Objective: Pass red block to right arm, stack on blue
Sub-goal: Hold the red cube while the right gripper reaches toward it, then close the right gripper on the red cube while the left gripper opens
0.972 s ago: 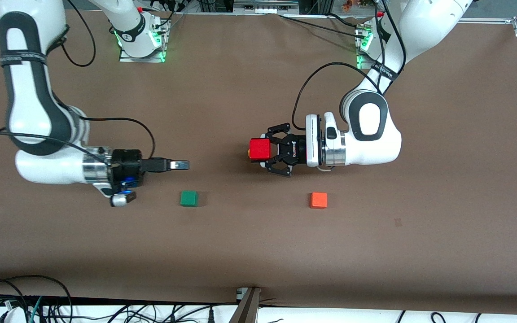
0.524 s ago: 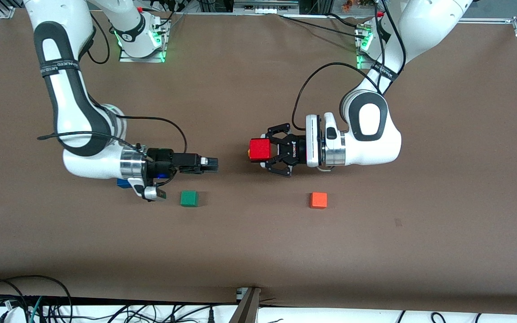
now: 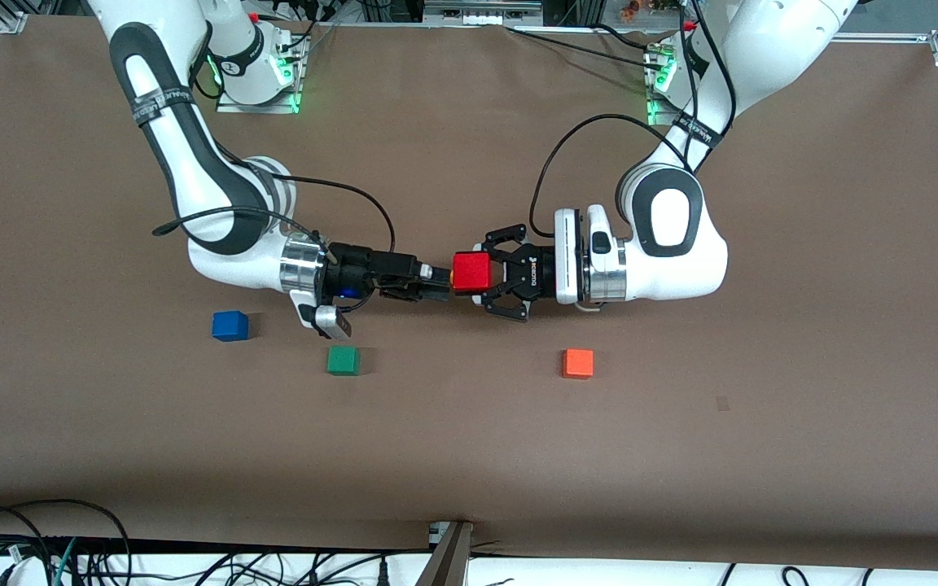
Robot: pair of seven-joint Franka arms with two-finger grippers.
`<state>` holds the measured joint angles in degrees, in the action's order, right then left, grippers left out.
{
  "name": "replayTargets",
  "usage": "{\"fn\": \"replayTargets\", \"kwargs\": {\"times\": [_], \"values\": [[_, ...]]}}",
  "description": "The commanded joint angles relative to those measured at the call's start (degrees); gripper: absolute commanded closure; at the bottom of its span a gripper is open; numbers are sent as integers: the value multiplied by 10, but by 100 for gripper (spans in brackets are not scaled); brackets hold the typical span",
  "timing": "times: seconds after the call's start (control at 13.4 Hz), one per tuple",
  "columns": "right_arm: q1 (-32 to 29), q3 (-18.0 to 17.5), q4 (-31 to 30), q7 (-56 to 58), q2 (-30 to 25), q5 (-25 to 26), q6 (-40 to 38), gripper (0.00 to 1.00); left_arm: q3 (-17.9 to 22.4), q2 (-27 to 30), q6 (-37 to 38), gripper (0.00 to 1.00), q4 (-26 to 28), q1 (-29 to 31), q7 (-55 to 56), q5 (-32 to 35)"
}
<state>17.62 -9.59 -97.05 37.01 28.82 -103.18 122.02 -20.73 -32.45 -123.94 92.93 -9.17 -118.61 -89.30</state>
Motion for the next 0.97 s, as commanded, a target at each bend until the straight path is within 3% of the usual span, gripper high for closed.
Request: {"fn": "replayTargets", "kwargs": {"times": [0.0,0.22,0.6,0.9], "values": [[-4,-13,-32,40,-18,-30,11,0,1,-6,-3,100,-12,-4,-18,-20],[-4,-25,-58,87,-20,-65,10,1,1,-7,-3,100,-12,-4,-18,-20],[-4,-25,-60,70,-24,-65,9,5,1,-6,-3,100,-12,-4,-18,-20],[-4,-25,-60,46,-32,-65,8,17,1,-6,-3,100,-12,-4,-16,-21]]}}
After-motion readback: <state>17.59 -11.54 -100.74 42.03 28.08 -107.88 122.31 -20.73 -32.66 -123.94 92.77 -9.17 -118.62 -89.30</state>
